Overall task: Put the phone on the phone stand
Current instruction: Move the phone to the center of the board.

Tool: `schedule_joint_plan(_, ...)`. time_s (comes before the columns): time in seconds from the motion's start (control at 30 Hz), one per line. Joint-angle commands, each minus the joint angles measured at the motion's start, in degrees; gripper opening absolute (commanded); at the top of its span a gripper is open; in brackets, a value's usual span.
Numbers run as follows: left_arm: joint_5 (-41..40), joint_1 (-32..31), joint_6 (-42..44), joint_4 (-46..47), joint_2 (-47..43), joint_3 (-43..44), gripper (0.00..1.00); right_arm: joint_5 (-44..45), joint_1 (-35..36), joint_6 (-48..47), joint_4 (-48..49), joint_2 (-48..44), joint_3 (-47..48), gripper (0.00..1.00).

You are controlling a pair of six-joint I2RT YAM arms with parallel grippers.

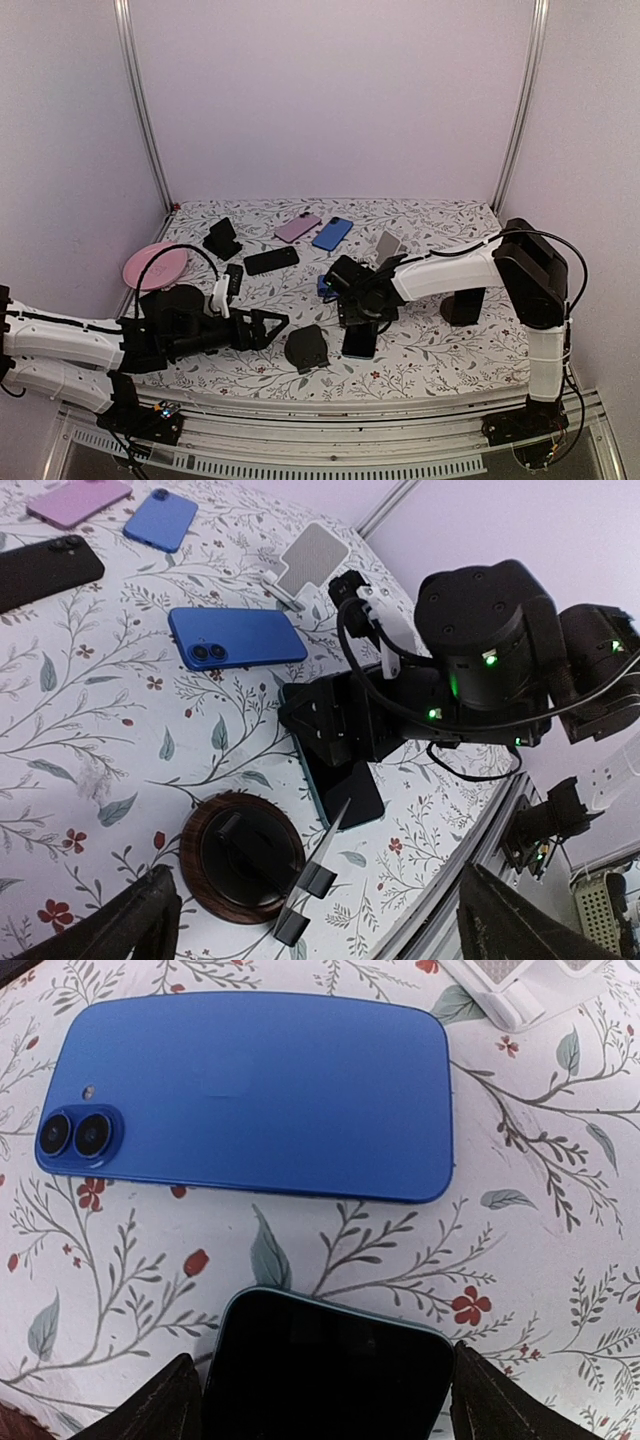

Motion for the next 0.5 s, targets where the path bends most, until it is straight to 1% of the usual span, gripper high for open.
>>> schedule_joint_plan(0.0,0.01,1.50,1.87,-2.17,-1.47,2.09,0.97,-2.41,-0.69,-6.89,2.04,-4.39,-5.13,0.84)
schedule_joint_plan(0.1,0.36,2.28,2.27,-2.37,-1.50,2.66,0.97,-4.68,-0.74,-8.96,4.42,-5.22,-6.08,0.83)
schedule_joint_plan(0.2,0.76,2.79,2.69,-2.45,-1.25,3.19,0.97,-5.71,-0.78,-10.31,4.85,-5.01,-5.31,0.84)
schedule_joint_plan(0.33,1.22,3.27,3.02,-2.55,-0.96,3.90,0.97,-6.75,-0.73,-10.77,5.24,-5.41,-4.68,0.89)
schedule_joint_plan(0.47,1.11,3.85,3.22,-2.57,-0.71,4.59,0.97,-7.24,-0.57,-10.06,5.61,-6.95,-5.63,0.92)
